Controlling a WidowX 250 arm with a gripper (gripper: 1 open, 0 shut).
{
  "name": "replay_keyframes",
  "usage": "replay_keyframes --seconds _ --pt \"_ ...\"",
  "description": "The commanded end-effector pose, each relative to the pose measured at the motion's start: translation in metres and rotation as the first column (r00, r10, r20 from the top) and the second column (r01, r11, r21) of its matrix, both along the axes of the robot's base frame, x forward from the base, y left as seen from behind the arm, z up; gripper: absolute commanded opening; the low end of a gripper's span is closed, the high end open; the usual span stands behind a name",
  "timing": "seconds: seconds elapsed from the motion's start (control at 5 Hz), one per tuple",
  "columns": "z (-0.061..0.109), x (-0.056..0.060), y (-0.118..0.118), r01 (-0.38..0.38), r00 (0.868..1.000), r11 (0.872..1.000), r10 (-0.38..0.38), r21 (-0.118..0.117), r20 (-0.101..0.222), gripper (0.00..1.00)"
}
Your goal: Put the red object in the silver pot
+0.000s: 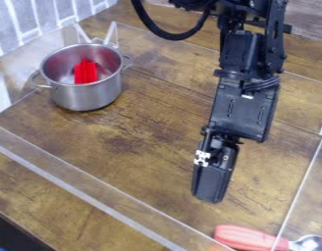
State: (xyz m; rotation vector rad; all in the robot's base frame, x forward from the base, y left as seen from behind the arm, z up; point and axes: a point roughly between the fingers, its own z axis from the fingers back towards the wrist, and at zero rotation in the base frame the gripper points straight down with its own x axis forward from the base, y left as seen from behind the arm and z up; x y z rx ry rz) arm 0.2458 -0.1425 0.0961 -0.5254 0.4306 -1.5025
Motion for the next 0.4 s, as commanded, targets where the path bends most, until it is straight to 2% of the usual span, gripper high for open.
replay_keyframes --seconds 0.0,0.2 --pt "0.035 -0.003 -0.005 0.000 0.999 1.000 0.000 -0.010 0.039 0.00" --pt "0.045 -0.007 -0.004 -0.020 1.000 1.000 0.020 0.000 -0.002 0.00"
